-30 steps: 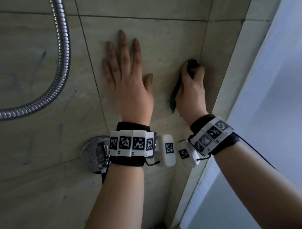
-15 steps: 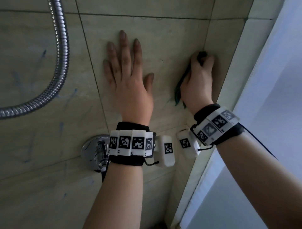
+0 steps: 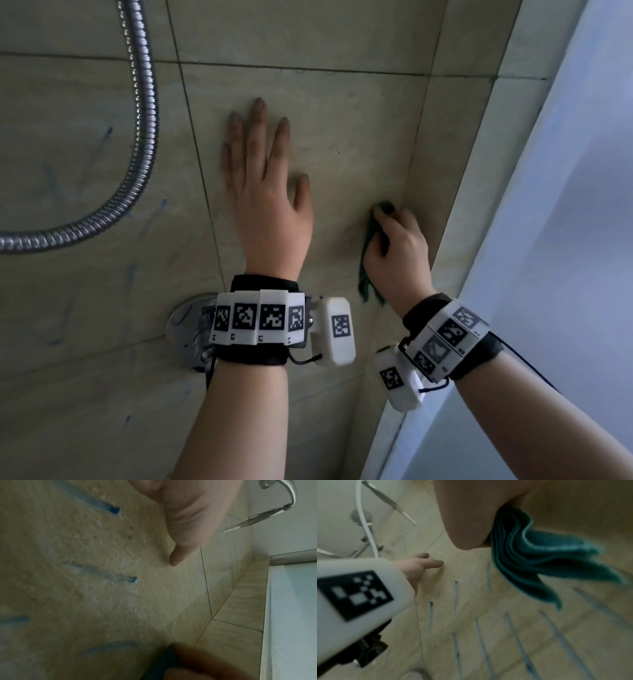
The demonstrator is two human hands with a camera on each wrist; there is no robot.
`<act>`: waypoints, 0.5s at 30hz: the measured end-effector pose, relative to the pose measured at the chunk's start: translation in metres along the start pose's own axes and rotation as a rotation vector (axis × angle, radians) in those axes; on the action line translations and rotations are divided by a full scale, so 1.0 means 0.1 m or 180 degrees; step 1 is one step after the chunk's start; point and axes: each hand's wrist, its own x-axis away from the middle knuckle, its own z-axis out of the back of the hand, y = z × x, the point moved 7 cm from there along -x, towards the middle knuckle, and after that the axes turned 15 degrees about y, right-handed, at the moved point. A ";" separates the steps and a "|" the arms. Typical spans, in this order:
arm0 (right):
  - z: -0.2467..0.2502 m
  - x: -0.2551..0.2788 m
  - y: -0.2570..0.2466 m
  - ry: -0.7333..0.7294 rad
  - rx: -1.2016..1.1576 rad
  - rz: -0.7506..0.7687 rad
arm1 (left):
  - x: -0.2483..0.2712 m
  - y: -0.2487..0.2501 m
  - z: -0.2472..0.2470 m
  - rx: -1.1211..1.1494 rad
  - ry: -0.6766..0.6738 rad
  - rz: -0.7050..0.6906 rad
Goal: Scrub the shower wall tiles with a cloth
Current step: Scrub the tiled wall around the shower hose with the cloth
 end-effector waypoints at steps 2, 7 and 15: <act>0.13 -0.14 -0.24 0.0326 -0.0381 0.0420 | -0.05 0.01 0.11 0.0563 0.0225 0.0087; 0.14 -0.42 -0.53 0.0015 -0.1922 -0.0060 | -0.16 -0.03 0.27 0.1498 -0.0141 0.0593; 0.04 -0.51 -0.94 -0.0735 -0.3691 -0.0514 | -0.25 -0.19 0.42 0.2150 -0.0789 0.2167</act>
